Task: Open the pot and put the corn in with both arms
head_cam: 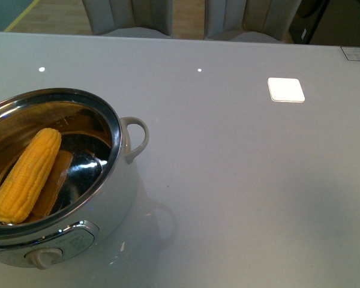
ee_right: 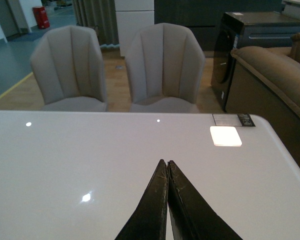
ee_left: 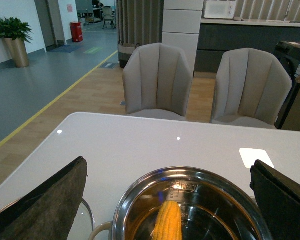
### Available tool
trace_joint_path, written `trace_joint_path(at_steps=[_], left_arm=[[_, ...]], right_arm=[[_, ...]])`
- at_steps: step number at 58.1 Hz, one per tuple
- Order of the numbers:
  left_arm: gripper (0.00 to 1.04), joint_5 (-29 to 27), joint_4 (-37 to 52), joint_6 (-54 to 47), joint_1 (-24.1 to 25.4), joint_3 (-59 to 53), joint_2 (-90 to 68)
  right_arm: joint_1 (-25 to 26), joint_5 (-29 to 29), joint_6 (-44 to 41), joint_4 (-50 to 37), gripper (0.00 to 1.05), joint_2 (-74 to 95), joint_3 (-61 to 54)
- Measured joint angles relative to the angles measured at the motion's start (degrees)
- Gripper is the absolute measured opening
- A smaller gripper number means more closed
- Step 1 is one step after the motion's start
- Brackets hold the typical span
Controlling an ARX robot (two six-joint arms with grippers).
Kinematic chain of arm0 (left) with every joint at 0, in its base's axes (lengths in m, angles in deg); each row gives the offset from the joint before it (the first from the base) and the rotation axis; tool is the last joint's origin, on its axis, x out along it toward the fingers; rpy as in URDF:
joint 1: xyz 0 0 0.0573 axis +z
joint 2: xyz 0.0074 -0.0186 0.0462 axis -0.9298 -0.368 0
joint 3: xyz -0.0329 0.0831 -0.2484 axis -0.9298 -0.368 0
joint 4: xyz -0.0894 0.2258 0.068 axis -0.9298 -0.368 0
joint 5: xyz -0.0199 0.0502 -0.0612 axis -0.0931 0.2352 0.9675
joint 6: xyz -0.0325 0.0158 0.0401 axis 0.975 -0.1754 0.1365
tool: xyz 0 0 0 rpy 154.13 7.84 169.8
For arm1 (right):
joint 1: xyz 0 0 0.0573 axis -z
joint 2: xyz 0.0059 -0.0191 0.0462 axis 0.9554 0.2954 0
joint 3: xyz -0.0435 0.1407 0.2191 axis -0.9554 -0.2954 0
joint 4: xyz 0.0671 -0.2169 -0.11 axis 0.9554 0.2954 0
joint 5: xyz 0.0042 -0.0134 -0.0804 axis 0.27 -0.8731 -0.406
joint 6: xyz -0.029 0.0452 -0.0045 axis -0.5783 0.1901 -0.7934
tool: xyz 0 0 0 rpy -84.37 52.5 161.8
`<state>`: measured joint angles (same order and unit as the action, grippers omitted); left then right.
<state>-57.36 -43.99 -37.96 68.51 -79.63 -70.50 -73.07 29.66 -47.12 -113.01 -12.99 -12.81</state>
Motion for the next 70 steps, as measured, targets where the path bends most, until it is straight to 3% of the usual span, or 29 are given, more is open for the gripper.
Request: trace_joint_path(at_steps=[7,34,68,70], left_arm=[[0.98,0.0,0.0,0.0,0.0,0.0,0.0],[0.98,0.0,0.0,0.0,0.0,0.0,0.0],[0.98,0.0,0.0,0.0,0.0,0.0,0.0],[0.98,0.0,0.0,0.0,0.0,0.0,0.0]], right_arm=[[0.0,0.0,0.0,-1.9,0.02,-1.3,-2.5],[0.1,0.1,0.0,16.4,0.02,-20.7,-2.7],[0.1,0.1,0.0,28.6,0.02,-33.1,-2.7],[0.1,0.2,0.0,35.2,0.02,-37.9,-2.6]])
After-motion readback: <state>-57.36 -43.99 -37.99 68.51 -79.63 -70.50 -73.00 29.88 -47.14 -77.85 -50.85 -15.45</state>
